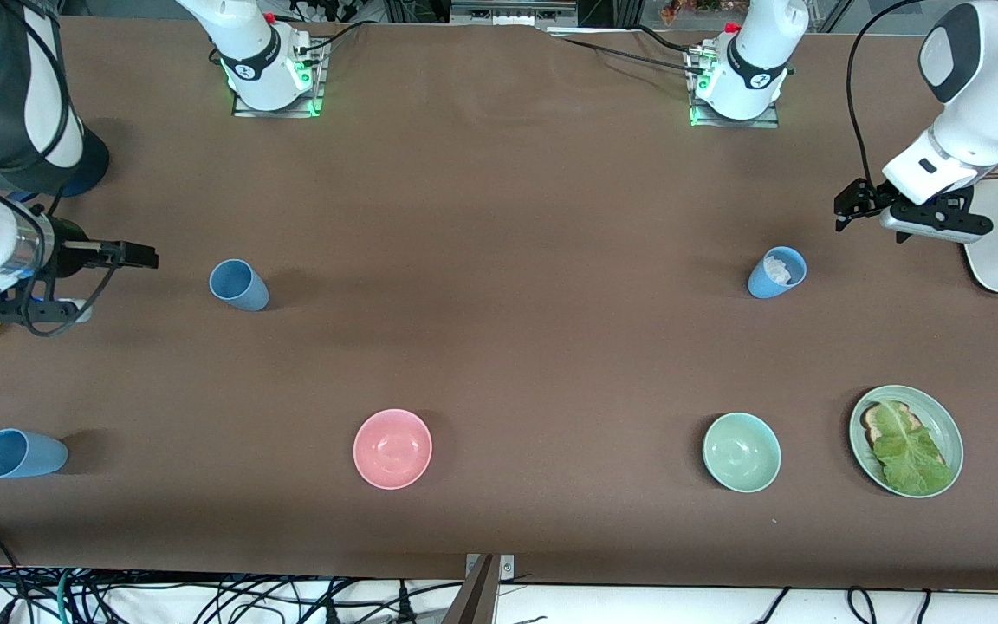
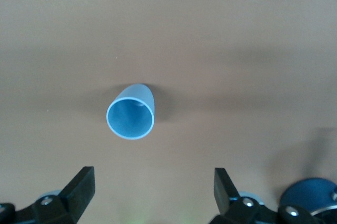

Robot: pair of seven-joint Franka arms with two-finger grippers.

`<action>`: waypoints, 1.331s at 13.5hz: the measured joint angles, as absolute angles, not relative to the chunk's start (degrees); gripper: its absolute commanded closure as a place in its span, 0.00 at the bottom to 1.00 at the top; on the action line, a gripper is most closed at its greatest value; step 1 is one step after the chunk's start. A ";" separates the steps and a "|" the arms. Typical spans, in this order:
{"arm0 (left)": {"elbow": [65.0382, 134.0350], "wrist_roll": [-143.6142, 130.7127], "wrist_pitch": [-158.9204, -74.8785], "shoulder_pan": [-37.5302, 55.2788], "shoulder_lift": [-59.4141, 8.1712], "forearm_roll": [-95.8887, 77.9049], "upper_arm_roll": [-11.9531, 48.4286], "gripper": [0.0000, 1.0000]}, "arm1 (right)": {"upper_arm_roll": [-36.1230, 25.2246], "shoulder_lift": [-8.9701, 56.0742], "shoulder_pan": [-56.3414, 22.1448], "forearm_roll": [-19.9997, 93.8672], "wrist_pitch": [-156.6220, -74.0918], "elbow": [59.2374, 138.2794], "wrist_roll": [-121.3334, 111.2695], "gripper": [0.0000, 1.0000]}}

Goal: Stack blue cups with both arms
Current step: 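Grasp the tissue cup with the left gripper while the right gripper grasps the empty cup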

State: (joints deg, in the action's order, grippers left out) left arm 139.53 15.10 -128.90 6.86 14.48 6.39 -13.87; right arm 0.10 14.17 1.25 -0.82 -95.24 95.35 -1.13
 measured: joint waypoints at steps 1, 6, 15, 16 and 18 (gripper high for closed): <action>139.68 15.35 -129.68 6.71 13.67 6.41 -13.88 0.00 | 0.17 14.14 1.23 -0.85 -97.45 97.07 -1.13 0.00; 139.96 17.90 -133.69 5.09 9.08 6.41 -14.03 0.00 | 0.34 13.58 1.19 -0.95 -113.10 109.37 -2.39 0.00; 144.24 18.15 -143.62 4.51 2.33 0.85 -13.45 0.00 | 1.05 10.15 1.12 -1.18 -132.94 127.50 -2.94 0.00; 144.33 18.15 -144.39 4.51 1.71 0.12 -13.45 0.00 | 1.08 10.37 1.12 -1.18 -133.40 127.79 -3.00 0.00; 144.73 18.13 -146.43 4.53 0.19 -1.10 -13.45 0.00 | 1.09 11.11 1.12 -1.20 -134.48 128.18 -3.46 0.00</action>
